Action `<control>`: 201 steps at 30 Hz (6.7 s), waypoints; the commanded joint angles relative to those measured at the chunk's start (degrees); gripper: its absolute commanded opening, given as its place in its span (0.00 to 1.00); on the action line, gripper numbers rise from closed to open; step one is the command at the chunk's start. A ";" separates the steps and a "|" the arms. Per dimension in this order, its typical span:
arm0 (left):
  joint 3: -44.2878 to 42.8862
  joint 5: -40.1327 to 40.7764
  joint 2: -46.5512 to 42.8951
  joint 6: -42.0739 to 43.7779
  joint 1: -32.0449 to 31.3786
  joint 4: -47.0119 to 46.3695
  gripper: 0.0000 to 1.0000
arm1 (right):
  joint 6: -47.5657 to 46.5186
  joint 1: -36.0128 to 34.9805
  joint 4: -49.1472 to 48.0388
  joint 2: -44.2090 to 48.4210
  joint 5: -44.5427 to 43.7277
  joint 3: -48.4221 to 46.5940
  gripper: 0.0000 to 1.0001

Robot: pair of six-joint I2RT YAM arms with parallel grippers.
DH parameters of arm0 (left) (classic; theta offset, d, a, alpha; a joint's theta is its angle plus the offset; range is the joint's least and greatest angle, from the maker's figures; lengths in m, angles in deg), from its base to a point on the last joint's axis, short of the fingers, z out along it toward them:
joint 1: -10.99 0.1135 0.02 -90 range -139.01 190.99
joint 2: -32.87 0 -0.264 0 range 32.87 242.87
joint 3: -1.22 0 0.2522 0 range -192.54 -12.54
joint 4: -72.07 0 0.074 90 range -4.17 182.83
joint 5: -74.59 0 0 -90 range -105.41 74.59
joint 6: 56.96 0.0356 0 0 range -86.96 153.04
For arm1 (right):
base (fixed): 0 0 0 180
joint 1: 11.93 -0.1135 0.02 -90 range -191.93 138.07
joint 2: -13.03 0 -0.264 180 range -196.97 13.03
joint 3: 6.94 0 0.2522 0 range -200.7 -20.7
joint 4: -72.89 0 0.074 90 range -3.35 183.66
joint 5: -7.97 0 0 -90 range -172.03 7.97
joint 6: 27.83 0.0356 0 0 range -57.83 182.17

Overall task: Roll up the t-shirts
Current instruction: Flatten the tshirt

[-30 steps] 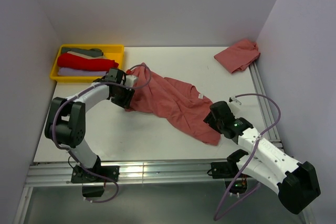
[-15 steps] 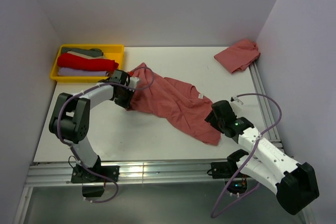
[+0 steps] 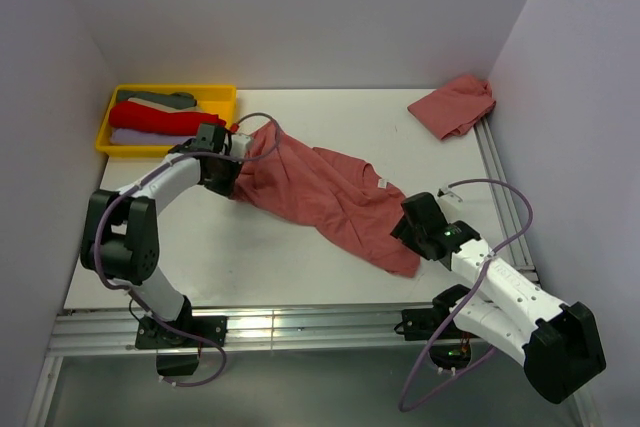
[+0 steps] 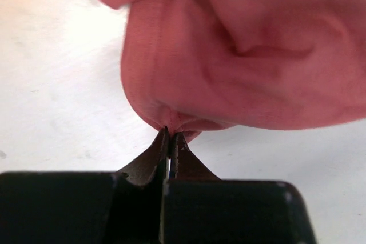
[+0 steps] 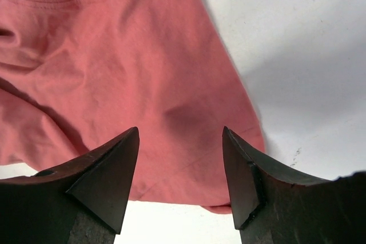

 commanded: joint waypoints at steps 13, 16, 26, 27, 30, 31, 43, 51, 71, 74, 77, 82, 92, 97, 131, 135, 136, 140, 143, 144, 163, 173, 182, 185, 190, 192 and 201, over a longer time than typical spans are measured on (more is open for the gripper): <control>-6.42 -2.74 -2.65 7.13 16.17 4.15 0.00 | 2.70 0.49 3.84 0.42 0.33 1.66 0.60; -7.13 -3.36 -2.30 7.84 17.77 4.33 0.00 | 3.06 0.49 4.10 -0.89 0.24 1.84 0.57; -7.39 -6.17 -2.82 9.51 18.92 5.21 0.00 | 4.29 0.49 2.35 0.06 5.06 4.39 0.47; -7.48 -6.17 -2.91 9.42 18.92 5.12 0.00 | 4.29 0.49 1.65 0.42 5.69 4.48 0.47; -7.57 -6.43 -2.91 9.77 18.92 5.29 0.00 | 4.46 0.23 1.03 1.12 7.09 4.92 0.48; -7.48 -6.35 -2.91 9.69 19.01 5.21 0.00 | 4.64 0.05 0.77 1.12 7.45 5.35 0.49; -7.57 -7.23 -2.12 9.33 18.92 5.56 0.00 | 6.04 -2.15 -0.99 -0.37 7.45 5.44 0.34; -8.53 -6.70 -2.82 9.77 18.83 6.87 0.00 | 4.47 -2.15 -1.27 -1.08 6.14 1.94 0.00; -21.09 -8.71 -15.65 11.53 18.83 19.43 0.00 | -7.57 1.37 24.31 9.38 -10.30 -45.42 0.00; -23.99 -10.12 -18.02 12.49 18.83 22.33 0.00 | -8.45 1.46 26.07 9.99 -11.09 -49.30 0.00; -26.11 -11.79 -20.57 14.25 18.83 26.20 0.00 | -9.07 1.37 27.83 10.79 -11.53 -53.70 0.00; -25.77 -14.16 -24.44 18.55 18.83 31.04 0.00 | -10.39 1.46 30.12 11.14 -13.73 -58.54 0.00; -17.35 -11.38 -13.39 18.83 12.18 26.95 0.00 | -13.55 4.34 19.87 1.57 -10.41 -44.60 0.00; -13.90 -6.97 -2.76 15.40 8.11 18.84 0.00 | -15.58 13.22 9.22 -1.50 0.66 -33.07 0.00; -20.76 -3.18 7.56 3.80 7.84 3.53 0.63 | -17.07 22.02 -3.28 -11.53 4.29 -22.86 0.00; -16.03 -3.80 1.67 4.50 8.37 5.73 0.63 | -17.16 21.94 -3.19 -11.53 4.29 -22.86 0.00; -14.79 -4.15 -0.69 4.85 8.72 6.34 0.63 | -17.16 21.94 -3.28 -11.36 4.29 -22.68 0.00; -8.55 -6.34 -5.10 7.21 9.34 8.36 0.54 | -17.33 21.94 -3.54 -11.10 4.37 -22.15 0.00; -4.07 -9.33 -6.78 9.06 9.43 10.03 0.45 | -17.42 21.94 -3.80 -10.83 4.64 -21.45 0.00; -2.23 -9.68 -6.95 9.24 9.43 10.13 0.44 | -17.34 22.02 -3.89 -10.74 4.55 -21.28 0.00; 1.57 -13.55 1.65 9.33 9.25 7.40 0.46 | -17.51 21.94 -3.63 -8.81 4.99 -19.69 0.00; -2.91 -14.70 2.45 7.40 8.99 7.93 0.10 | -17.69 21.94 -3.54 -8.99 4.99 -20.04 0.00; -9.06 -13.73 6.66 5.91 8.99 9.07 0.14 | -17.77 21.94 -3.80 -9.95 5.16 -19.96 0.00; -10.20 -13.55 8.07 5.38 8.99 8.99 0.18 | -17.77 21.94 -3.98 -10.22 5.17 -20.04 0.00; -10.56 -13.91 8.95 5.20 8.99 9.07 0.27 | -17.86 21.94 -3.98 -10.57 5.17 -20.13 0.00; -10.03 -14.08 8.34 5.29 8.90 8.90 0.31 | -17.95 21.94 -3.89 -10.57 5.16 -20.13 0.00; -7.05 -14.70 5.88 5.82 8.90 8.46 0.35 | -18.04 21.94 -3.80 -10.39 5.16 -20.04 0.00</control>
